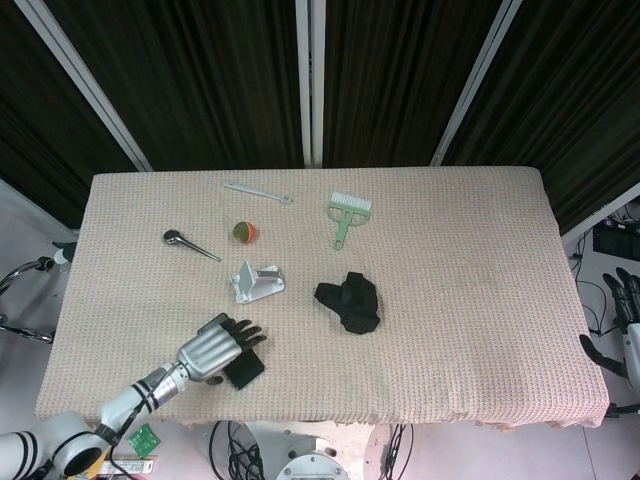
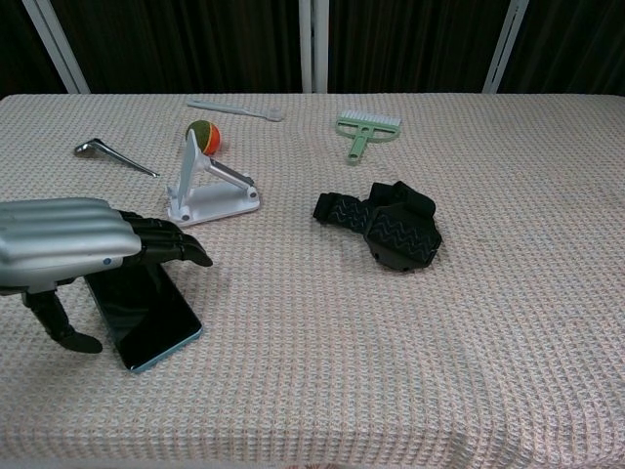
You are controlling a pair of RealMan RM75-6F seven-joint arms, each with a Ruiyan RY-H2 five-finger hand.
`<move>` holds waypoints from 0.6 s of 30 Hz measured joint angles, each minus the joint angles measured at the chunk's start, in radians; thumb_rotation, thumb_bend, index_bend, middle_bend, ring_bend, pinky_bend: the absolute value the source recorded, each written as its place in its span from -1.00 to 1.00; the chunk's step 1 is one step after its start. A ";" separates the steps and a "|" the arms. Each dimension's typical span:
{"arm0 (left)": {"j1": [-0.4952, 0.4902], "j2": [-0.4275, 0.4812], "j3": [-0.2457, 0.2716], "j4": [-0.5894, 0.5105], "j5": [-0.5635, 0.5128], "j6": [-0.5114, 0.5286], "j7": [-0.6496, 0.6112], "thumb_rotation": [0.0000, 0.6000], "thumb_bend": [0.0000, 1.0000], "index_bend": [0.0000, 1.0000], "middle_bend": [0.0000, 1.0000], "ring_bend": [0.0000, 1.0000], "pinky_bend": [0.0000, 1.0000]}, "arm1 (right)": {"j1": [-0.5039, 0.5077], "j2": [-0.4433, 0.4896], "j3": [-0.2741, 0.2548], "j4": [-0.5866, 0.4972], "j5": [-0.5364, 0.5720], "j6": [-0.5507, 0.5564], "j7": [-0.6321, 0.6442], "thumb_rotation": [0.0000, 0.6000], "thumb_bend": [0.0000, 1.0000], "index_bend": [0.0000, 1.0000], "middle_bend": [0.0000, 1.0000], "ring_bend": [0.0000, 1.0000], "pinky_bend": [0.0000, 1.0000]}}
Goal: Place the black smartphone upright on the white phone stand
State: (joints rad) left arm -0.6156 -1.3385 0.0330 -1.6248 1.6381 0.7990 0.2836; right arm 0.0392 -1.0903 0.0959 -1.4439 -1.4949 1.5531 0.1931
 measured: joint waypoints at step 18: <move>-0.004 -0.005 0.033 -0.006 -0.035 0.034 0.031 1.00 -0.75 -0.75 -0.83 -0.83 -0.55 | 0.000 -0.009 -0.001 0.001 -0.003 -0.001 -0.005 1.00 -0.66 -1.00 -1.00 -1.00 -1.00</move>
State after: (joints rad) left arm -0.6197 -1.3440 0.0660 -1.6311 1.6033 0.8329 0.3148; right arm 0.0388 -1.0996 0.0950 -1.4431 -1.4983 1.5520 0.1878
